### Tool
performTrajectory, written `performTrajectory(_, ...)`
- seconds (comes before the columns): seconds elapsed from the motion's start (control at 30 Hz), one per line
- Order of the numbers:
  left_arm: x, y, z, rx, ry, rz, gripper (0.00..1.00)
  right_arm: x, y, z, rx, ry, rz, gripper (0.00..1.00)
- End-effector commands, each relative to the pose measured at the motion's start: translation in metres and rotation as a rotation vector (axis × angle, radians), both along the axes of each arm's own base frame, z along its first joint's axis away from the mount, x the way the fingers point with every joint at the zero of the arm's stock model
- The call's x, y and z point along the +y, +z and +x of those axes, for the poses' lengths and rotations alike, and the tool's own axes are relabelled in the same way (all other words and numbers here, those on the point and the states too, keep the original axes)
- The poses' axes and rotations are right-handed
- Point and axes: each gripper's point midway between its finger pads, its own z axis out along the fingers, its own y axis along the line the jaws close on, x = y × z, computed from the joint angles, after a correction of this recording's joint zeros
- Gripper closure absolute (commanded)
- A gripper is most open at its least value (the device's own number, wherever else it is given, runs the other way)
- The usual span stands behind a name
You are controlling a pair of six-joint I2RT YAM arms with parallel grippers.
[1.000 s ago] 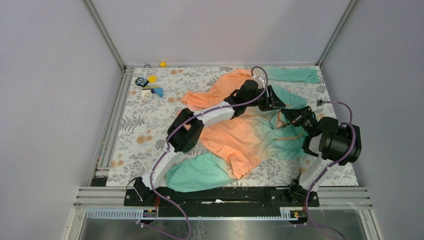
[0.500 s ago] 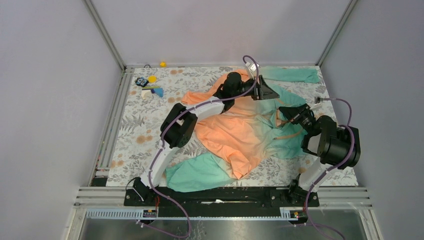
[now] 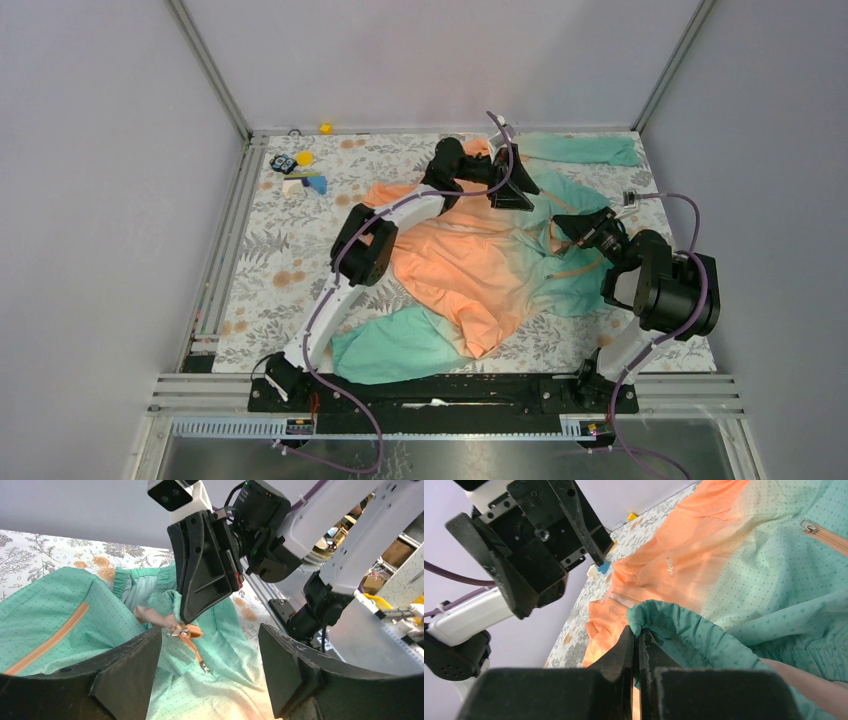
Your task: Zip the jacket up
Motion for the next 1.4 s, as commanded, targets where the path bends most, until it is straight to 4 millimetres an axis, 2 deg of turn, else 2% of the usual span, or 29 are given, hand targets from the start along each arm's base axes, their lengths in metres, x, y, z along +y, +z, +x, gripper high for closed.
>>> performTrajectory(0.0, 0.008, 0.003, -0.015, -0.164, -0.110, -0.088, 0.25, 0.009, 0.030, -0.003, -0.197, 0.048, -0.095, 1.00)
performTrajectory(0.17, -0.009, -0.008, -0.012, -0.138, -0.115, -0.052, 0.25, 0.010, 0.030, -0.004, -0.197, 0.051, -0.096, 1.00)
performTrajectory(0.33, -0.023, -0.019, -0.027, -0.142, -0.154, -0.037, 0.22, 0.011, 0.032, -0.004, -0.199, 0.057, -0.094, 1.00)
performTrajectory(0.47, -0.032, -0.024, -0.029, -0.155, -0.157, -0.026, 0.20, 0.012, 0.033, -0.006, -0.200, 0.059, -0.094, 1.00)
performTrajectory(0.73, -0.034, -0.023, -0.025, -0.185, -0.149, -0.030, 0.21, 0.014, 0.035, -0.006, -0.207, 0.065, -0.090, 1.00)
performTrajectory(0.9, -0.028, -0.023, -0.019, -0.164, -0.129, -0.024, 0.22, 0.013, 0.035, -0.006, -0.207, 0.061, -0.088, 1.00)
performTrajectory(1.03, -0.017, -0.011, -0.002, -0.086, -0.014, -0.047, 0.19, 0.012, 0.034, -0.004, -0.195, 0.047, -0.077, 1.00)
performTrajectory(1.1, -0.014, -0.005, 0.021, 0.007, 0.144, -0.031, 0.18, 0.010, 0.032, -0.002, -0.183, 0.037, -0.072, 1.00)
performTrajectory(1.2, -0.002, -0.003, 0.028, 0.031, 0.327, 0.001, 0.15, 0.008, 0.030, 0.001, -0.162, 0.025, -0.064, 1.00)
performTrajectory(1.37, 0.002, -0.001, 0.038, -0.008, 0.557, 0.101, 0.14, 0.003, 0.024, 0.005, -0.123, -0.018, -0.066, 1.00)
